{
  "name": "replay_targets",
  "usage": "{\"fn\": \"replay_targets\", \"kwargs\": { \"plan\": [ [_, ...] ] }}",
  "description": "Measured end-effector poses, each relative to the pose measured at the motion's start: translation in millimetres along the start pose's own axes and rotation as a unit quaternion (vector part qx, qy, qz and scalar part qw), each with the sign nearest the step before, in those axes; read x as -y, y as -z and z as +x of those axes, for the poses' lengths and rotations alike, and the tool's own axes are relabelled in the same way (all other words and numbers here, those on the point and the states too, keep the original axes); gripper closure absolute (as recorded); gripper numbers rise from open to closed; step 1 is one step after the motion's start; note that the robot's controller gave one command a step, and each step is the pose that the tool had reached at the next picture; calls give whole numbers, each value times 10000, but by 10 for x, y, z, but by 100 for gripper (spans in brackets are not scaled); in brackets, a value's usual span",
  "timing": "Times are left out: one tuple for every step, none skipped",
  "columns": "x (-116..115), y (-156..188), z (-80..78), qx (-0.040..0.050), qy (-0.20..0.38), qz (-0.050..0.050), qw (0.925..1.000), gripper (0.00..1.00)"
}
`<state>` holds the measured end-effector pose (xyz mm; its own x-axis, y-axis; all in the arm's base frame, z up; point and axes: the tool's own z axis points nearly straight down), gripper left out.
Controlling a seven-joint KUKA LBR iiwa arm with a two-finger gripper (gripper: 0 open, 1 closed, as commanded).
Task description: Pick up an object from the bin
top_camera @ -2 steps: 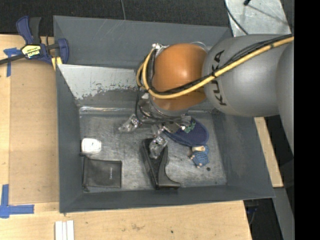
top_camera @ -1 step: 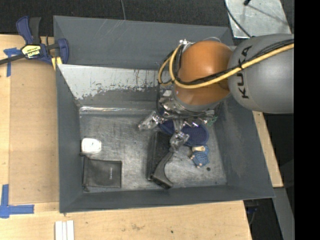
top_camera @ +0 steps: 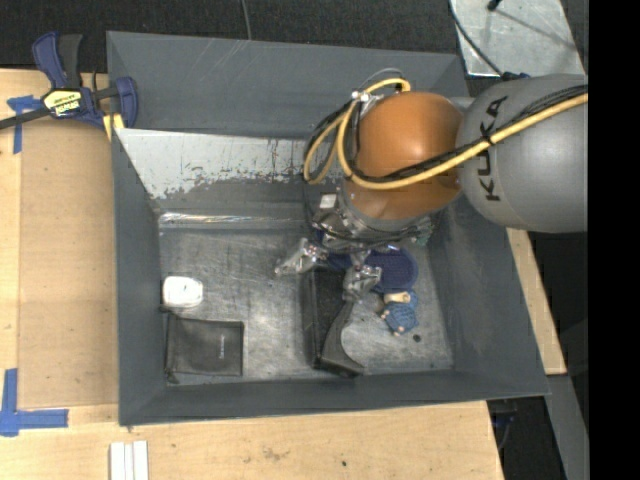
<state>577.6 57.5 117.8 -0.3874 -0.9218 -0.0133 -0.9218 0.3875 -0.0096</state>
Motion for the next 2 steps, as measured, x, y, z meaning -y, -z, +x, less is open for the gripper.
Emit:
{"fn": "replay_targets", "kwargs": {
  "plan": [
    [-335,360,59,-36,2809,-47,9597,0],
    [-214,-14,168,-29,3797,-47,9251,0]
  ]
}}
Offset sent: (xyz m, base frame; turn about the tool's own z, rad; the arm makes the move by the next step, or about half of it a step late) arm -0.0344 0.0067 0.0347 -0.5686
